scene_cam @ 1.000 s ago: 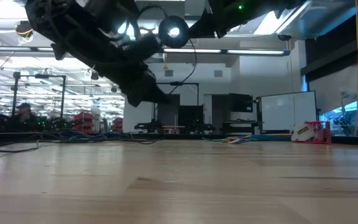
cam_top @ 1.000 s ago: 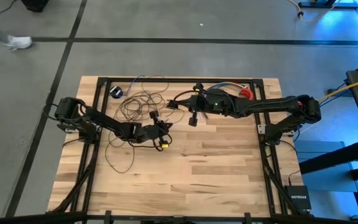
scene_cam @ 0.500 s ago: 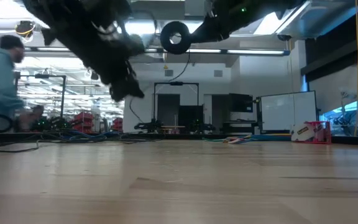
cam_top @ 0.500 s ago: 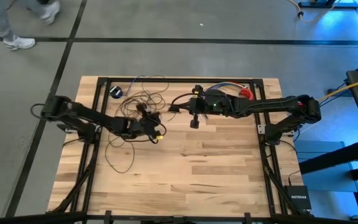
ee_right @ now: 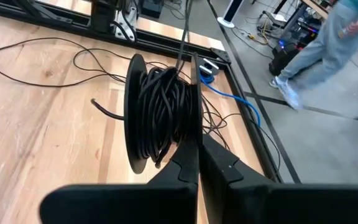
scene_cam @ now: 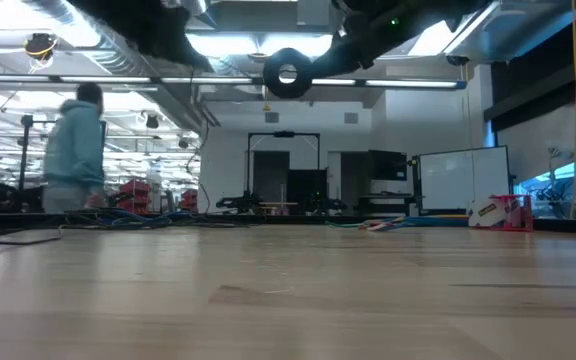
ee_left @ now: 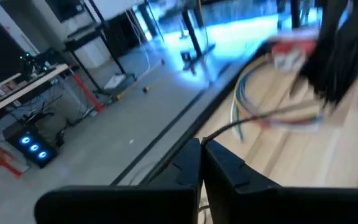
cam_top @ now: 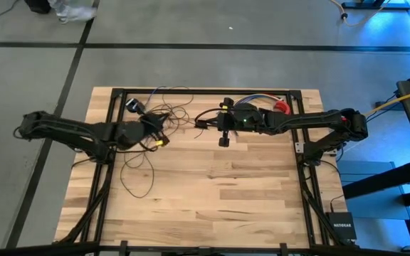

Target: Coiling cords

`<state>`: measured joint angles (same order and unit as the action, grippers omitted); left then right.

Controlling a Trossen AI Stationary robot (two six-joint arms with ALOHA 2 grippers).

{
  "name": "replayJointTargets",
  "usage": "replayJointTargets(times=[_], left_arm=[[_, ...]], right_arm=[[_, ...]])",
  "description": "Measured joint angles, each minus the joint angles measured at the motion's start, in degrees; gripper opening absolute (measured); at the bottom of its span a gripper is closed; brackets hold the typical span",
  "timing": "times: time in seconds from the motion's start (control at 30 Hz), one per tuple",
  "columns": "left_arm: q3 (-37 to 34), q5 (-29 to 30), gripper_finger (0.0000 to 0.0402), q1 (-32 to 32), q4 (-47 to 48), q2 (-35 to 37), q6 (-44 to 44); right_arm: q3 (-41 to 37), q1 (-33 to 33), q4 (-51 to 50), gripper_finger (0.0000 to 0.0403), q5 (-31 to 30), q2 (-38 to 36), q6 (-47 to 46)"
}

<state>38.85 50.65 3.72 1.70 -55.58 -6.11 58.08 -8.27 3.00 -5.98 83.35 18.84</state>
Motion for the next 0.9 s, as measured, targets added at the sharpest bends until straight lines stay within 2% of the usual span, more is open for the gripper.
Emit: replayJointTargets(times=[0.1, 0.27, 0.33, 0.63, 0.9], left_arm=[[0.0, -1.7, 0.0002, 0.0, -4.0, 1.6, -1.4], [0.0, -11.1, 0.0003, 0.0, -13.5, 0.9, -2.4], [0.0, -12.7, 0.0002, 0.0, -16.8, -0.4, -2.4], [2.7, -14.1, 0.0003, 0.0, -27.2, -11.9, -2.3], [8.0, -14.1, 0.0008, 0.0, -27.9, -22.6, -0.4]], right_arm=[[0.1, 0.0, 0.3, 0.0002, -0.3, 0.2, 0.9], [0.1, 0.0, 0.3, 0.0002, -3.5, 0.8, 1.1], [0.1, 0.0, 0.6, 0.0001, -3.9, 1.2, 1.2], [0.0, 0.0, 4.7, 0.0001, -6.1, 3.5, 0.6], [0.0, 0.0, 7.9, 0.0001, -9.1, 3.8, -2.2]])
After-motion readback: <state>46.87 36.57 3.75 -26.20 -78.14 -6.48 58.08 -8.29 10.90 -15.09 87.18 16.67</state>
